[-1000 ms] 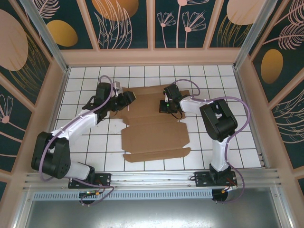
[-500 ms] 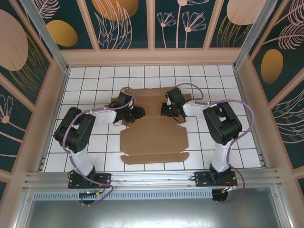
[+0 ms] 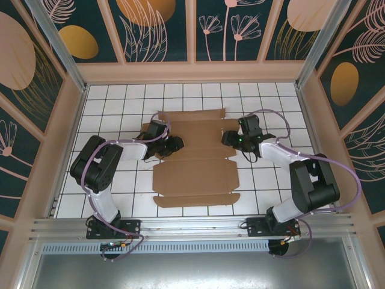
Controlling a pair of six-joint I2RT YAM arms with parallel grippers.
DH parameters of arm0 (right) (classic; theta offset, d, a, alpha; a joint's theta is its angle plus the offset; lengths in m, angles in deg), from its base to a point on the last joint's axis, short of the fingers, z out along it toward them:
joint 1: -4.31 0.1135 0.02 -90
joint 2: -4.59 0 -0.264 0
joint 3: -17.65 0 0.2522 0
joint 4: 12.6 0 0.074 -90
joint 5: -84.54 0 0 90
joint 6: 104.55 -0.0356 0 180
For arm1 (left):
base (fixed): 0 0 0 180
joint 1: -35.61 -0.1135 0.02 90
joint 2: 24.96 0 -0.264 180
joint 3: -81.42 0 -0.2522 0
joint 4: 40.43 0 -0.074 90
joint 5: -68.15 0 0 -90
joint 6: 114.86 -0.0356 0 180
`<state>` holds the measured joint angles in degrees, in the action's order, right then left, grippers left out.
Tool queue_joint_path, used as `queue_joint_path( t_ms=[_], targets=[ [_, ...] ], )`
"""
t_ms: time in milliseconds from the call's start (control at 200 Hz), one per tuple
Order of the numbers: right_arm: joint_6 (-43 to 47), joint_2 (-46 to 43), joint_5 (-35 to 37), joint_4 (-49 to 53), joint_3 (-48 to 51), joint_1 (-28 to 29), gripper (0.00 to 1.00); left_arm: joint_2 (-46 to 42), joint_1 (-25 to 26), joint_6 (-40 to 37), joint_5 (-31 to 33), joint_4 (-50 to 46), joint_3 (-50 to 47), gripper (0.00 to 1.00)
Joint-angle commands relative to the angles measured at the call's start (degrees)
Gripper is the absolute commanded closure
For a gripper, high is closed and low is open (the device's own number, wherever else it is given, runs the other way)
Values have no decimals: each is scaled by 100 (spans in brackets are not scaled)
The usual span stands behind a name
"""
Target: Fold the paper box
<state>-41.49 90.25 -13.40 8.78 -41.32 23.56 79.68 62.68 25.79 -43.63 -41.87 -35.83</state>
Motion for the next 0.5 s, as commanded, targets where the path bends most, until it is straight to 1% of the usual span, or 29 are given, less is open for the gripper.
queue_joint_path(
  t_ms=[0, 70, 190, 275, 355, 495],
  targets=[
    [64, -169, 396, 328, 396, -230, 36, 197, -9, -55, 253, -184, -105, 65],
    [15, -143, 221, 204, 501, -280, 35, 206, -9, -77, 261, -212, -98, 65],
    [-56, 132, -461, -80, 498, -305, 35, 239, -8, -79, 253, -195, -101, 65],
    [-94, 198, -977, -368, 513, -303, 38, 241, -9, -91, 244, -210, -92, 66],
    [-169, 159, -1194, -452, 496, -292, 41, 232, -9, -119, 262, -251, -74, 66],
    [-228, 23, -1603, -304, 406, -198, 44, 211, -17, -143, 262, -282, -55, 66]
  ],
)
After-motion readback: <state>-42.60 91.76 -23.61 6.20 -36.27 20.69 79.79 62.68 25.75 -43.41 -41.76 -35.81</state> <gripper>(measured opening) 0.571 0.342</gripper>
